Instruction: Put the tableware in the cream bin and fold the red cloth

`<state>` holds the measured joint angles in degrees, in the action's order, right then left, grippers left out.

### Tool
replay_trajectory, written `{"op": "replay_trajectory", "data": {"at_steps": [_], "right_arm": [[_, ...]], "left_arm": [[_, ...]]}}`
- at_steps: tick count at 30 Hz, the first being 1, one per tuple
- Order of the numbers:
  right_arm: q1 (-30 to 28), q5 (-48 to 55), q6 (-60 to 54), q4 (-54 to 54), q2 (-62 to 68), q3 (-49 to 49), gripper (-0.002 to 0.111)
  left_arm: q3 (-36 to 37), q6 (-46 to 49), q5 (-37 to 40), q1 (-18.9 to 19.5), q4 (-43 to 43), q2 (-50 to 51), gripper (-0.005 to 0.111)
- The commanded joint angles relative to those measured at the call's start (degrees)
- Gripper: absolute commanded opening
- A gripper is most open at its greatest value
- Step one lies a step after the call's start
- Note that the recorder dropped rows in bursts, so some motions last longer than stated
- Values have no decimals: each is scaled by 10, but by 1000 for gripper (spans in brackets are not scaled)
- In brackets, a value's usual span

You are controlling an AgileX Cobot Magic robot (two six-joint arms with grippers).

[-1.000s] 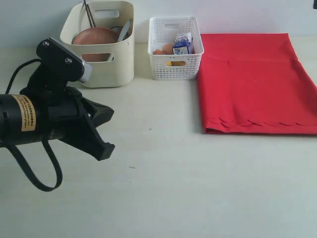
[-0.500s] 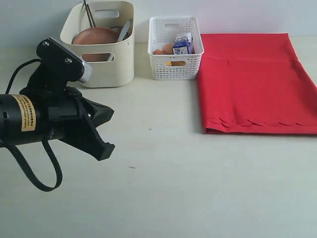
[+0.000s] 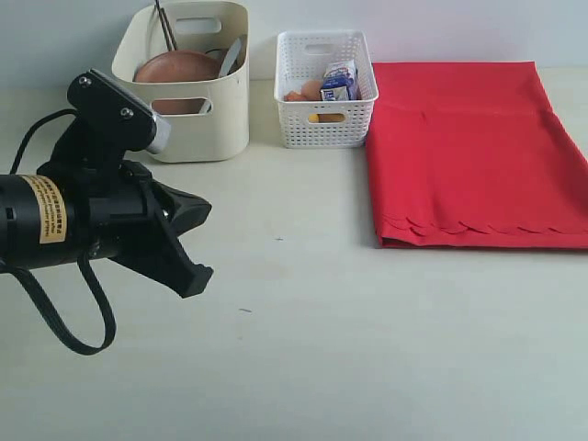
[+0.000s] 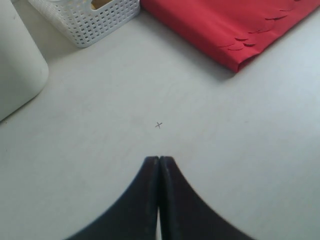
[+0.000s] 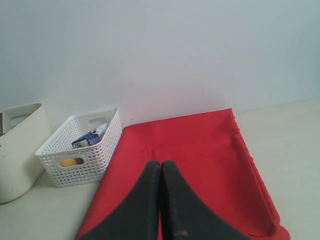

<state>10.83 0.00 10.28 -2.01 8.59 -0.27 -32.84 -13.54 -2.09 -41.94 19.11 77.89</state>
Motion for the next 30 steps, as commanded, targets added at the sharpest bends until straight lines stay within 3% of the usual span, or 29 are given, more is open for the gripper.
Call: {"op": "replay_trajectory", "data": {"at_steps": [1,4,11,30], "right_arm": [[-1,-12,2,5,-5,3,0],[-7,-7,2,5,-20,3,0],[-90,68,-2,7,-86,3,0],[-95,111,-44,9,-86,3,0]], "left_arm": [[4,-2,-8,1,1,-2,1],[4,-2,-8,1,1,-2,1],[4,-2,-8,1,1,-2,1],[4,-2,-8,1,1,-2,1]]}}
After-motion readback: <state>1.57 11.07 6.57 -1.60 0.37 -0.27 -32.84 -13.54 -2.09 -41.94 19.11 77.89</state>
